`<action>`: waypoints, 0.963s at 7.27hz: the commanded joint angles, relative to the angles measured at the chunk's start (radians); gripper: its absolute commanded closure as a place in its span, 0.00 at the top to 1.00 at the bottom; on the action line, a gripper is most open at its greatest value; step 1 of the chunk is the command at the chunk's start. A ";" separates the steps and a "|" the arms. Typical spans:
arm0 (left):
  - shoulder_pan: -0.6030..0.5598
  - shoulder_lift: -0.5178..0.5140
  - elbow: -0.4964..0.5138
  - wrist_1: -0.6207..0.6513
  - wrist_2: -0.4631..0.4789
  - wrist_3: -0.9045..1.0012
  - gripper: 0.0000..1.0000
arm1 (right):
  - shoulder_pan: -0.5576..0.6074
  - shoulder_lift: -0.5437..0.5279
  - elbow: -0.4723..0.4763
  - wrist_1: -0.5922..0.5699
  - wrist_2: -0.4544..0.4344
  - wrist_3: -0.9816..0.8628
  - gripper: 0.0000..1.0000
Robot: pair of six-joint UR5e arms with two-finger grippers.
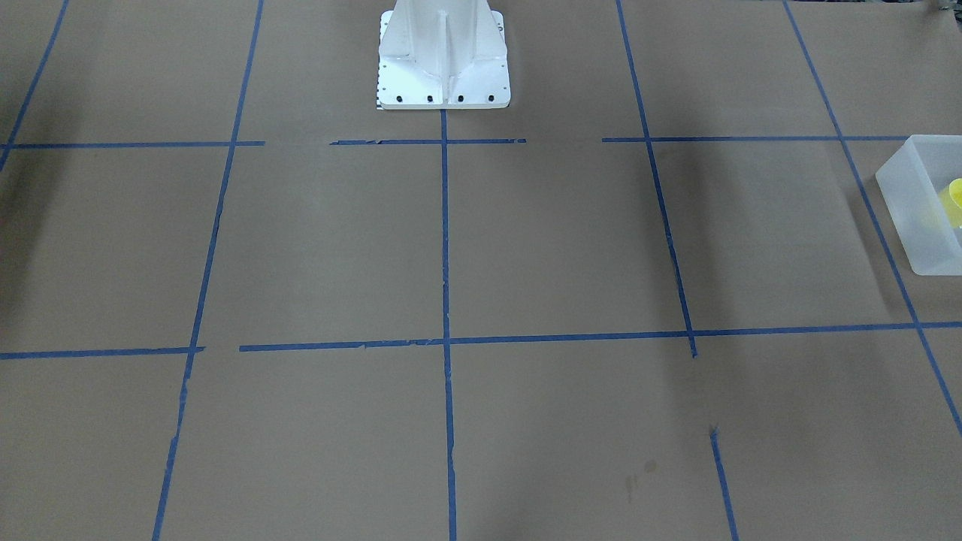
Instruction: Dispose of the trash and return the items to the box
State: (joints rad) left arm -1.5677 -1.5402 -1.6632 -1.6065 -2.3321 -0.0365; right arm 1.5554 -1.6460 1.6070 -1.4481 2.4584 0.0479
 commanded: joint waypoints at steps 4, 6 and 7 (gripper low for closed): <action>0.000 0.005 0.008 -0.007 -0.001 -0.003 1.00 | 0.000 0.000 0.005 0.002 0.001 0.066 1.00; 0.000 0.003 0.013 -0.010 -0.001 -0.003 1.00 | 0.000 0.002 0.008 0.003 -0.003 0.064 1.00; 0.001 0.003 0.014 -0.012 -0.001 -0.003 1.00 | 0.000 0.003 0.008 0.005 -0.007 0.063 1.00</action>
State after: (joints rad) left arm -1.5675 -1.5368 -1.6510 -1.6166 -2.3332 -0.0399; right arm 1.5554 -1.6442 1.6141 -1.4449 2.4556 0.1113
